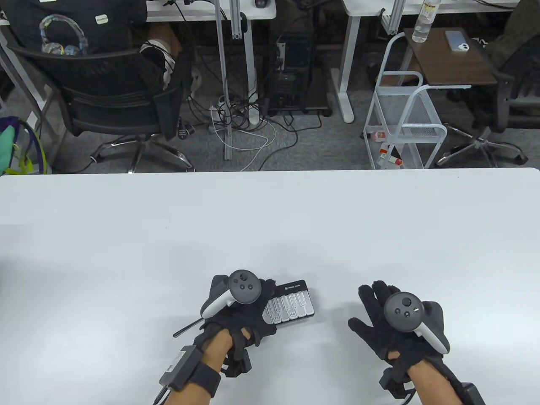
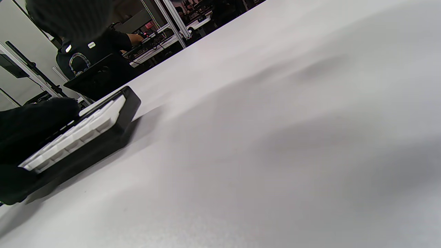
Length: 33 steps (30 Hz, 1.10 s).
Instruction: Press Re-Fa-La on toy piano
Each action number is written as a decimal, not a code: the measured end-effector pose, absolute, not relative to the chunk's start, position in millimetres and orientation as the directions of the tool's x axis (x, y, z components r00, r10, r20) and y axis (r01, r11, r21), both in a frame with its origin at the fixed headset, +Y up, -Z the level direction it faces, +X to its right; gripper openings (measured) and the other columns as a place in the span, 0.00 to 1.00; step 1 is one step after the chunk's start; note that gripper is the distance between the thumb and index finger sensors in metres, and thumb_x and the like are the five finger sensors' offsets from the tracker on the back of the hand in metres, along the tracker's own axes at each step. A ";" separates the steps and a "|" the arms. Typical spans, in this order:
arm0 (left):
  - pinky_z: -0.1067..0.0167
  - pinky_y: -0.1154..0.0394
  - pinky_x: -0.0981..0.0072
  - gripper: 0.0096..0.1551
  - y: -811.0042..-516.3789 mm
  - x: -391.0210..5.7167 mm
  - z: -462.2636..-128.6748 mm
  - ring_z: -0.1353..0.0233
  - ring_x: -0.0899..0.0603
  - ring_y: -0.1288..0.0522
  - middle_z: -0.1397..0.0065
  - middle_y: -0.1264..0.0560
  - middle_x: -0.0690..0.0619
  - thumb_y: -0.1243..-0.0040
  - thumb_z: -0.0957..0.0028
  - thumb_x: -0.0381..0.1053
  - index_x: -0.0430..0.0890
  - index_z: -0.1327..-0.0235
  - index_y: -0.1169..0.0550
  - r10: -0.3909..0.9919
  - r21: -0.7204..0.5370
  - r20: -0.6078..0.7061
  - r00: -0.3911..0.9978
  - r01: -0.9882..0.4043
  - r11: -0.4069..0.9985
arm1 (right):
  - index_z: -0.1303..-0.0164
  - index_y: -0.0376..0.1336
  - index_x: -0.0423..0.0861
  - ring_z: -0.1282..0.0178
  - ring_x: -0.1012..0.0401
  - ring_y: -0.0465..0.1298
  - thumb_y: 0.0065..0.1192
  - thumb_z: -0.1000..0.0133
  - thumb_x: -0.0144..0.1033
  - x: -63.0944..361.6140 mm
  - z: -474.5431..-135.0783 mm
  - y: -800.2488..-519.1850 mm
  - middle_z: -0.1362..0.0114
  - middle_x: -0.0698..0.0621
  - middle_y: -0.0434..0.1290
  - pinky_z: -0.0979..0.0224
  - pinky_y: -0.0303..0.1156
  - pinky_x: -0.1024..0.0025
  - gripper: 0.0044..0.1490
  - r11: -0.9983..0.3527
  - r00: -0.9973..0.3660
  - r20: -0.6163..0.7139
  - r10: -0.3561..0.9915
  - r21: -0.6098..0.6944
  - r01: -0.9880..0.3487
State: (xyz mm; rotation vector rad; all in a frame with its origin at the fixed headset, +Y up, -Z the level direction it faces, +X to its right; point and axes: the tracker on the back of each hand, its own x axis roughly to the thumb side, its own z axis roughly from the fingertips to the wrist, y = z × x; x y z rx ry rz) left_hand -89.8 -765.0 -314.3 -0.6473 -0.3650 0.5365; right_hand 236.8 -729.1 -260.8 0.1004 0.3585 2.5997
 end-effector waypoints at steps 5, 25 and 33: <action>0.26 0.65 0.34 0.64 -770.1 -80.4 -311.3 0.15 0.41 0.68 0.17 0.64 0.57 0.26 0.52 0.50 0.56 0.25 0.62 0.561 -0.692 0.186 0.807 -0.298 0.657 | 0.21 0.40 0.53 0.16 0.36 0.33 0.55 0.52 0.63 236.8 -260.7 -729.4 0.15 0.44 0.33 0.23 0.35 0.30 0.53 -0.835 -0.867 0.003 0.498 0.274 -0.478; 0.28 0.67 0.33 0.61 -736.3 -83.5 -304.5 0.18 0.37 0.71 0.18 0.68 0.55 0.31 0.50 0.54 0.57 0.26 0.63 0.515 -0.665 0.206 0.832 -0.267 0.698 | 0.21 0.40 0.53 0.16 0.36 0.34 0.55 0.52 0.63 238.1 -260.0 -729.2 0.15 0.43 0.34 0.23 0.35 0.30 0.53 -0.829 -0.864 -0.002 0.504 0.278 -0.485; 0.27 0.61 0.30 0.55 -706.6 -100.0 -292.9 0.17 0.33 0.63 0.17 0.62 0.51 0.35 0.48 0.55 0.53 0.24 0.59 0.543 -0.569 0.208 0.814 -0.351 0.744 | 0.21 0.41 0.53 0.16 0.36 0.34 0.55 0.52 0.63 238.9 -259.8 -728.8 0.15 0.44 0.34 0.23 0.36 0.30 0.53 -0.827 -0.860 -0.003 0.510 0.275 -0.491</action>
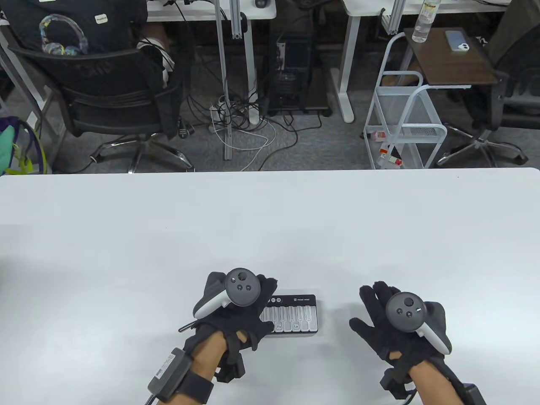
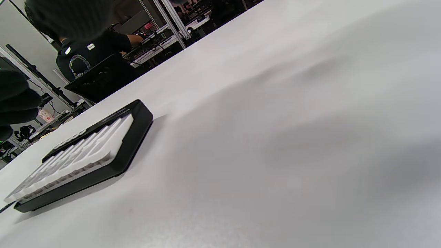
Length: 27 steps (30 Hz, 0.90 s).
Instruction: Press Re-Fa-La on toy piano
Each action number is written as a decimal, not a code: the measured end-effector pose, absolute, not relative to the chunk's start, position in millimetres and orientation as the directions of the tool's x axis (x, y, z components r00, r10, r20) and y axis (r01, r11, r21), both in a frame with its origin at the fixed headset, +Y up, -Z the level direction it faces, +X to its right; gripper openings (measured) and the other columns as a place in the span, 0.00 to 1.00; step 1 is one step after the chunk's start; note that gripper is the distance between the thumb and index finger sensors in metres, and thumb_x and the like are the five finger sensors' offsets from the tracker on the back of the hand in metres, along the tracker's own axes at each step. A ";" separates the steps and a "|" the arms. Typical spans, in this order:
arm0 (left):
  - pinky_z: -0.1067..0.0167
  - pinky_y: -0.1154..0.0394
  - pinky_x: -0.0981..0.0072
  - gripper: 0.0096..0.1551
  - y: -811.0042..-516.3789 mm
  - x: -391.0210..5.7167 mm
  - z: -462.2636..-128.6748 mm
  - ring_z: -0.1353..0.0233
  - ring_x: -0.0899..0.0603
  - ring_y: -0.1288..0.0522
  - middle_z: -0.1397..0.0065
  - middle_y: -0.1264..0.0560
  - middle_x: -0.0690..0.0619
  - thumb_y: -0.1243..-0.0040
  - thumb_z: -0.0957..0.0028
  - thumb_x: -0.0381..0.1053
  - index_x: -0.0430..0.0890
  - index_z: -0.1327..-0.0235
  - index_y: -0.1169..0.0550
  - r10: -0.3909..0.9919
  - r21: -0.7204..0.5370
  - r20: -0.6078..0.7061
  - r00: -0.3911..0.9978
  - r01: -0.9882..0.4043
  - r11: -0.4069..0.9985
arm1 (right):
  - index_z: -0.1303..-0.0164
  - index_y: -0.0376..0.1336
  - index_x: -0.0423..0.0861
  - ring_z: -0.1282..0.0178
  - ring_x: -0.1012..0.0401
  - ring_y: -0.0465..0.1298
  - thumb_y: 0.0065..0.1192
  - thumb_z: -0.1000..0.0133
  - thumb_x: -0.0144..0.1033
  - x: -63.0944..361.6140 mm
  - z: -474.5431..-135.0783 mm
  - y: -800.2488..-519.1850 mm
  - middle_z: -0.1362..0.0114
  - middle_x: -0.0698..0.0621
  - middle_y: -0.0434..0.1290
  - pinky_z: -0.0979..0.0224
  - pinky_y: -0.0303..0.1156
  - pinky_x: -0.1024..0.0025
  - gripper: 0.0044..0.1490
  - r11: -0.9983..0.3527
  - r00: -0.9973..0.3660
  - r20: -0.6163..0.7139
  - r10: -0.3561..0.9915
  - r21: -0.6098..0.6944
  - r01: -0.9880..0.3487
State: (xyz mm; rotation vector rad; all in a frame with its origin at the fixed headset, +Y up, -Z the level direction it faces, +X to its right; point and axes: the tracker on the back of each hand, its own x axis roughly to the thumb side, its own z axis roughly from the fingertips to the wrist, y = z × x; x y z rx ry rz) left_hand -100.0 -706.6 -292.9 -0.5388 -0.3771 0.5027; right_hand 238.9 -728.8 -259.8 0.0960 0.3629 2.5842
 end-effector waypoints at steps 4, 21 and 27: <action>0.27 0.57 0.31 0.50 -708.1 -105.5 -285.8 0.17 0.32 0.58 0.16 0.58 0.49 0.39 0.47 0.55 0.51 0.23 0.56 0.542 -0.516 0.200 0.816 -0.382 0.766 | 0.21 0.41 0.52 0.16 0.36 0.34 0.55 0.52 0.62 239.1 -259.7 -729.1 0.15 0.44 0.34 0.23 0.36 0.29 0.53 -0.826 -0.860 -0.005 0.510 0.276 -0.491; 0.27 0.46 0.33 0.36 -741.3 -121.5 -284.4 0.19 0.33 0.43 0.19 0.41 0.47 0.45 0.47 0.53 0.50 0.25 0.39 0.442 -0.332 0.197 0.875 -0.364 0.870 | 0.21 0.41 0.52 0.16 0.36 0.35 0.55 0.52 0.62 238.6 -259.1 -730.0 0.15 0.43 0.34 0.23 0.36 0.29 0.53 -0.829 -0.865 -0.006 0.502 0.281 -0.484; 0.27 0.46 0.34 0.36 -747.1 -117.5 -285.3 0.18 0.33 0.44 0.19 0.42 0.47 0.46 0.47 0.53 0.50 0.24 0.39 0.392 -0.347 0.192 0.899 -0.312 0.885 | 0.21 0.41 0.52 0.16 0.36 0.35 0.55 0.52 0.62 238.4 -259.1 -730.6 0.15 0.43 0.34 0.23 0.36 0.29 0.53 -0.829 -0.866 -0.008 0.499 0.286 -0.480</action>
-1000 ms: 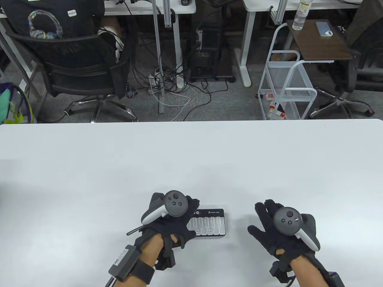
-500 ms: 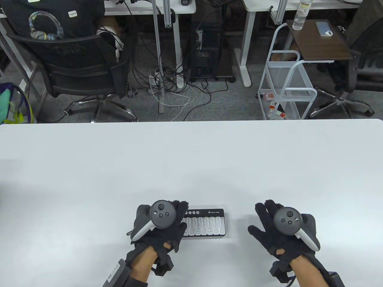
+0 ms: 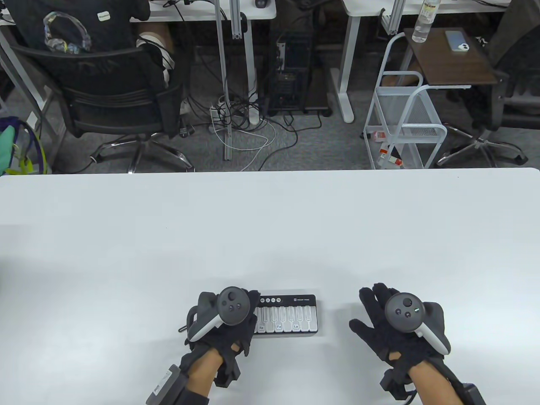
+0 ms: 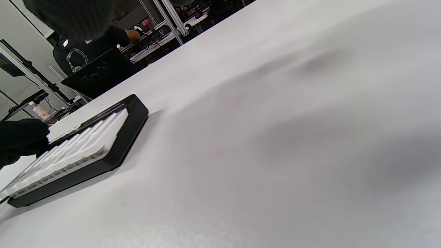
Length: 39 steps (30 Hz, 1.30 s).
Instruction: Press Re-Fa-La on toy piano
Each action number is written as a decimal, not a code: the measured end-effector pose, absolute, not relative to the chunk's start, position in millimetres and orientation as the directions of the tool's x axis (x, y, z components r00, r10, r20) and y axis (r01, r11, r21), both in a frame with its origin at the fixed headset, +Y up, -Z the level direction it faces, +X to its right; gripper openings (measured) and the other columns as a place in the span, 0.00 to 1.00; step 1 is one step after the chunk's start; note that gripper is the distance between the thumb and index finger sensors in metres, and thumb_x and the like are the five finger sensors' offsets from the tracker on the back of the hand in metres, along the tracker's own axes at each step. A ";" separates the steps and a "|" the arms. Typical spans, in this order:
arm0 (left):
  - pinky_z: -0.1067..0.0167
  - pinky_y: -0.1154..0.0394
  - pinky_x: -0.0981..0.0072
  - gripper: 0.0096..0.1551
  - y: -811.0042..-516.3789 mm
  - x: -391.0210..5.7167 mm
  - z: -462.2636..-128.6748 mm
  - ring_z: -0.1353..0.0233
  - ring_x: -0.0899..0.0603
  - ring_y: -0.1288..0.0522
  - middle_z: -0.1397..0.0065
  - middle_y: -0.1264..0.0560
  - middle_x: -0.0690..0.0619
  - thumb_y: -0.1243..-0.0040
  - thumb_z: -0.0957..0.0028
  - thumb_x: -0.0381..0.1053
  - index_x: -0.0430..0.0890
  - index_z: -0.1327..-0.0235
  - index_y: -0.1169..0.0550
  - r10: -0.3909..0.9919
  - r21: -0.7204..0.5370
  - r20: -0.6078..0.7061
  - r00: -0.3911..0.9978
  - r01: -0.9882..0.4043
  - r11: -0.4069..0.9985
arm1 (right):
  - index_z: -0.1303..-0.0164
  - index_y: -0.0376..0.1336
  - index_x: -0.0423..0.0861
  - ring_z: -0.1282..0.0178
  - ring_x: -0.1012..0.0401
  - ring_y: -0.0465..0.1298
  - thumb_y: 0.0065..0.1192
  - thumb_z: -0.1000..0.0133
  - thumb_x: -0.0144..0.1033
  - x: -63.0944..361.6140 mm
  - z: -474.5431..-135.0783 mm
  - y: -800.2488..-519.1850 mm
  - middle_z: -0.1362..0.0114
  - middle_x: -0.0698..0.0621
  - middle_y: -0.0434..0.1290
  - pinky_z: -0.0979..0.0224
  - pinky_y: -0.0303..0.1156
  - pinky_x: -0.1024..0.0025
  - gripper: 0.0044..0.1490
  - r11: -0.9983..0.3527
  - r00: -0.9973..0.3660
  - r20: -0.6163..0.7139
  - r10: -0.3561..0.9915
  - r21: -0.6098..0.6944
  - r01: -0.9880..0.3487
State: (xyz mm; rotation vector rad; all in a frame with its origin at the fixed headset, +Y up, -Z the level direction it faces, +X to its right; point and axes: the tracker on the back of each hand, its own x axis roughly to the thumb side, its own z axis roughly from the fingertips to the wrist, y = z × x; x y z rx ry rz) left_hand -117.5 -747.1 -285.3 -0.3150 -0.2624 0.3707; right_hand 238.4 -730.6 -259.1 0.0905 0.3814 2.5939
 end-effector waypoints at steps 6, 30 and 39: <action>0.27 0.46 0.34 0.35 -751.1 -119.1 -286.1 0.19 0.33 0.43 0.19 0.41 0.48 0.46 0.47 0.53 0.51 0.25 0.38 0.366 -0.360 0.178 0.913 -0.286 0.888 | 0.21 0.42 0.52 0.16 0.36 0.35 0.55 0.52 0.62 237.4 -258.9 -731.2 0.15 0.43 0.35 0.23 0.36 0.29 0.53 -0.829 -0.869 -0.009 0.495 0.293 -0.476; 0.27 0.47 0.33 0.34 -750.7 -117.2 -284.2 0.18 0.33 0.44 0.20 0.40 0.48 0.46 0.46 0.51 0.55 0.25 0.40 0.325 -0.367 0.161 0.932 -0.249 0.896 | 0.21 0.42 0.52 0.16 0.36 0.35 0.55 0.52 0.62 235.6 -258.7 -732.8 0.15 0.43 0.34 0.23 0.36 0.30 0.53 -0.831 -0.874 -0.009 0.486 0.306 -0.465; 0.27 0.47 0.33 0.34 -749.5 -113.4 -284.3 0.18 0.33 0.45 0.20 0.39 0.49 0.46 0.46 0.50 0.55 0.25 0.41 0.288 -0.365 0.161 0.944 -0.214 0.906 | 0.21 0.42 0.52 0.16 0.36 0.35 0.55 0.52 0.62 235.5 -258.7 -732.7 0.15 0.43 0.35 0.23 0.36 0.30 0.53 -0.831 -0.874 -0.009 0.486 0.306 -0.465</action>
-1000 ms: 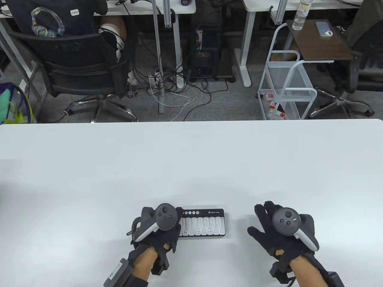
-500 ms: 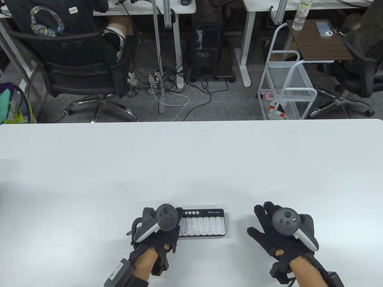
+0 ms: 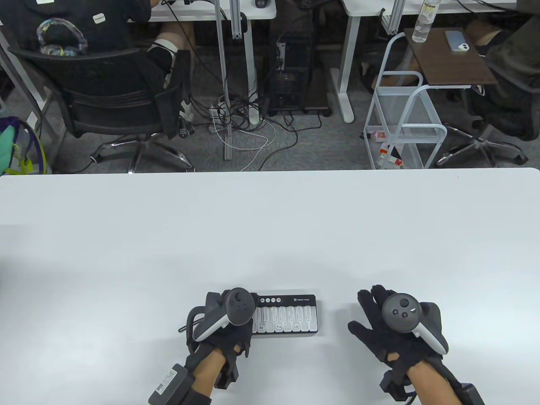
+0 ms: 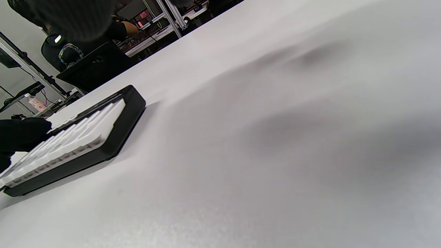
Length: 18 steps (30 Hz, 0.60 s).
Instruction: Press Re-Fa-La on toy piano
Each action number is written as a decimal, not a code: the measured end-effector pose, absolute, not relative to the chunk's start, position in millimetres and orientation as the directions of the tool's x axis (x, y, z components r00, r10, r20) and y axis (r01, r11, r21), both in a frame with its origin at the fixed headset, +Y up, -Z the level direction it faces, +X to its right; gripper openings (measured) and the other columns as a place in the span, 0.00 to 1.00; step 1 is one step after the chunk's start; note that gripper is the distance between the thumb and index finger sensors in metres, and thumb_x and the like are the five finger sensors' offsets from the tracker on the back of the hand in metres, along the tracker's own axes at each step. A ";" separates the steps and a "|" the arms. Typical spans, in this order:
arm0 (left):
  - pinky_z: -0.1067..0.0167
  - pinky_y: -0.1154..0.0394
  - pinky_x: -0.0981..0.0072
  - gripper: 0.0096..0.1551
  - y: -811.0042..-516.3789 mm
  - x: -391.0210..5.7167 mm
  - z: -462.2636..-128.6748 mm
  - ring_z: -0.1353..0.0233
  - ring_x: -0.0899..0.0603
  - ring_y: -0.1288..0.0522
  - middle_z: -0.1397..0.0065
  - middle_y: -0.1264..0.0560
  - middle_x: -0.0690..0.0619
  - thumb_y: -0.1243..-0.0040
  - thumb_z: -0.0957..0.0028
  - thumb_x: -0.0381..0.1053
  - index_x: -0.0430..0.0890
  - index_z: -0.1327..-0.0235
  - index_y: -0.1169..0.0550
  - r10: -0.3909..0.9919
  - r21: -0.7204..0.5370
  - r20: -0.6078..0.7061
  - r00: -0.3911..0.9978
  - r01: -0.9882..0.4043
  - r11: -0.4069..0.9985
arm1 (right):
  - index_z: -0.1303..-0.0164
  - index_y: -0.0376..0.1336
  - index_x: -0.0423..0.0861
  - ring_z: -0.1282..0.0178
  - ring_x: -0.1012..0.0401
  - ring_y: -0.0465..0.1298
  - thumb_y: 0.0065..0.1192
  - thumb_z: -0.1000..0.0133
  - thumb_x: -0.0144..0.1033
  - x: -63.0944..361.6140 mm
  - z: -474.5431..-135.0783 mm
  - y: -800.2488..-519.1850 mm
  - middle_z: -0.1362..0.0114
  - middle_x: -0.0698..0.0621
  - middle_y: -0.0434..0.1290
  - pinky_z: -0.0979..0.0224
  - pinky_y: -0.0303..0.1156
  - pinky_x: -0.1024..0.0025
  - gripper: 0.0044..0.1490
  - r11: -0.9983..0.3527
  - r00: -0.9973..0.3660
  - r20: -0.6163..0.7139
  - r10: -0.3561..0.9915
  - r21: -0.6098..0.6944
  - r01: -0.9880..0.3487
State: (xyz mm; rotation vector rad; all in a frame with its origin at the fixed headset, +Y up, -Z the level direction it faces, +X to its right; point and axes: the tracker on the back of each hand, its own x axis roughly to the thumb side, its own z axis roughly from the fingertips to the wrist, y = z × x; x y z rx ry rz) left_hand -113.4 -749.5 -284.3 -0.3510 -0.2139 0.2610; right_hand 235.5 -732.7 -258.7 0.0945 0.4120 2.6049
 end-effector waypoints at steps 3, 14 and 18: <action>0.27 0.47 0.33 0.34 -749.5 -113.3 -284.3 0.18 0.33 0.45 0.20 0.39 0.49 0.46 0.46 0.50 0.55 0.25 0.41 0.288 -0.366 0.159 0.944 -0.214 0.906 | 0.21 0.42 0.52 0.16 0.36 0.35 0.55 0.52 0.62 235.5 -258.7 -732.7 0.15 0.43 0.35 0.23 0.37 0.30 0.53 -0.831 -0.874 -0.009 0.486 0.306 -0.465; 0.27 0.47 0.33 0.34 -749.7 -113.4 -284.5 0.18 0.33 0.45 0.20 0.39 0.49 0.46 0.46 0.50 0.55 0.25 0.41 0.294 -0.370 0.156 0.943 -0.220 0.903 | 0.21 0.42 0.52 0.16 0.36 0.35 0.55 0.52 0.62 234.7 -258.5 -733.5 0.15 0.43 0.34 0.23 0.36 0.29 0.53 -0.832 -0.877 -0.011 0.481 0.311 -0.460; 0.27 0.47 0.33 0.34 -749.7 -113.6 -284.4 0.18 0.34 0.45 0.20 0.39 0.49 0.46 0.46 0.50 0.55 0.25 0.41 0.295 -0.372 0.154 0.943 -0.221 0.901 | 0.21 0.42 0.52 0.16 0.36 0.35 0.55 0.52 0.62 234.8 -258.4 -733.4 0.15 0.43 0.35 0.23 0.36 0.30 0.53 -0.832 -0.876 -0.012 0.481 0.309 -0.461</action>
